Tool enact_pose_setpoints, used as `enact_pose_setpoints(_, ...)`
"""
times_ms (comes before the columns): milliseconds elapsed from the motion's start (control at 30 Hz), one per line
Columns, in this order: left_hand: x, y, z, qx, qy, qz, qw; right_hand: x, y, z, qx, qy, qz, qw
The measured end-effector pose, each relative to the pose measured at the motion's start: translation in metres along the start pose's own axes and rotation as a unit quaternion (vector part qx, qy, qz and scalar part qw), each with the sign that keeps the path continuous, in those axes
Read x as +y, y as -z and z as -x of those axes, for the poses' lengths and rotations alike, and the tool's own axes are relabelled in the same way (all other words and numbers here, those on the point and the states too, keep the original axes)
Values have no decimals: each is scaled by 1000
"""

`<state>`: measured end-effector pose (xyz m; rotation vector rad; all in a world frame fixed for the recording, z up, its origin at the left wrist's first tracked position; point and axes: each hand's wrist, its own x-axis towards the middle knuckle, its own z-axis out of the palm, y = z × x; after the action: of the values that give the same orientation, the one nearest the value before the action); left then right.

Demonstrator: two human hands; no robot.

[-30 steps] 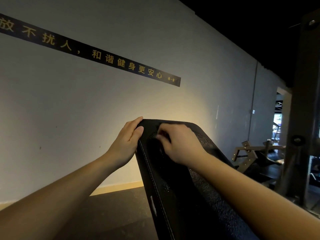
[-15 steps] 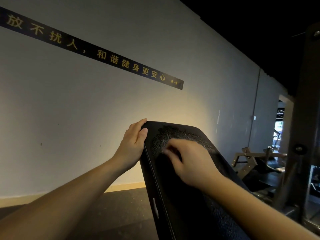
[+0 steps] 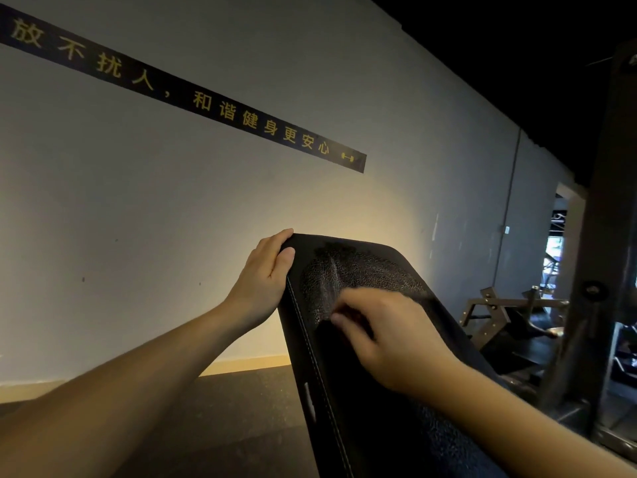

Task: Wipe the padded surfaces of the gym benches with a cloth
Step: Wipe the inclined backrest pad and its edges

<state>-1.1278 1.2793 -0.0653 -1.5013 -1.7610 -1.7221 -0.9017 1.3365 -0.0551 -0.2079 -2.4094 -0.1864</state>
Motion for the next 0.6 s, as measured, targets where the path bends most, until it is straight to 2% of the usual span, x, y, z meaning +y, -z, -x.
enact_pose_setpoints(167,0,4,1,-22,-6,-21,1000,26,-23,-111,55,-92,47,993)
enact_pose_setpoints(267,2,8,1,-31,-2,-24,999,18,-25,-116,68,-119,32,990)
enact_pose_setpoints(400,3,6,2,-23,-3,-10,1000,-14,-14,-20,50,21,-39,998)
enact_pose_setpoints(467,2,6,1,-17,0,-5,1000,-5,-10,7,45,34,-42,998)
enact_pose_setpoints(533,3,5,0,-26,6,-6,1000,31,-11,-5,54,-28,48,997)
enact_pose_setpoints(600,4,6,0,-29,12,-2,999,77,-7,-34,40,-160,121,979)
